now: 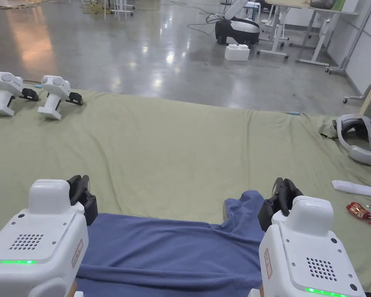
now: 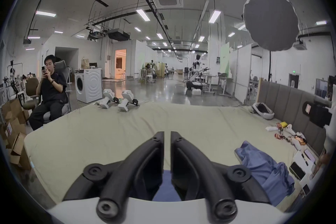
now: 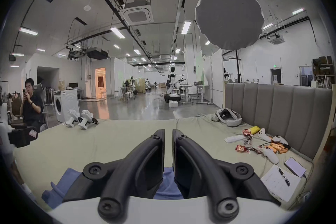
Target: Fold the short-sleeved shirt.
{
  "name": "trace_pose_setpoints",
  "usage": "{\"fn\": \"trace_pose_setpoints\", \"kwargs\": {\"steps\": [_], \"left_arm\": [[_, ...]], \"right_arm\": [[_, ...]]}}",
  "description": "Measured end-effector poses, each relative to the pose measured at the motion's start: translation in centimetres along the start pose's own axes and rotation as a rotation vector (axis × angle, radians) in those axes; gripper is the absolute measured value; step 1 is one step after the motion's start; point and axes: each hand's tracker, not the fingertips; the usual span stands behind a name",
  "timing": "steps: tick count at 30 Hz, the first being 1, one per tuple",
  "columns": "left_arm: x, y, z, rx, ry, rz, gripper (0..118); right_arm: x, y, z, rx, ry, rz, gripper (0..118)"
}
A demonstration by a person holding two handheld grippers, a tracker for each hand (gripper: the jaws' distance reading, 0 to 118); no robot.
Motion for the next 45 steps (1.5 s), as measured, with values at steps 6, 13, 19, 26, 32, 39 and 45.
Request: {"fn": "trace_pose_setpoints", "kwargs": {"steps": [6, 13, 19, 26, 32, 39, 45], "left_arm": [[-0.6, -0.3, 0.1, -0.012, 0.025, -0.031, 2], [-5.8, -2.4, -5.1, -0.263, 0.074, 0.006, 2], [-10.7, -4.8, -13.4, -0.589, 0.004, 0.102, 2], [-13.4, -7.3, -22.1, -0.810, 0.011, 0.168, 44], [-12.4, -8.0, -24.4, -0.914, -0.029, 0.199, 71], [-9.8, -9.6, -25.4, -0.989, 0.063, 0.052, 70], [-8.6, -11.2, -27.1, -0.959, 0.044, -0.141, 16]], "right_arm": [[-0.6, -0.5, -0.3, -0.008, 0.030, 0.067, 10], [-0.3, -1.7, -1.6, -0.085, 0.048, 0.072, 10], [0.1, -3.2, -3.1, -0.168, 0.055, 0.092, 10], [1.1, -5.2, -4.2, -0.250, 0.038, 0.112, 10], [2.6, -6.4, -4.9, -0.299, 0.006, 0.135, 10], [3.8, -7.7, -5.4, -0.357, -0.017, 0.134, 10], [4.6, -8.6, -6.3, -0.410, -0.029, 0.128, 10]]}}
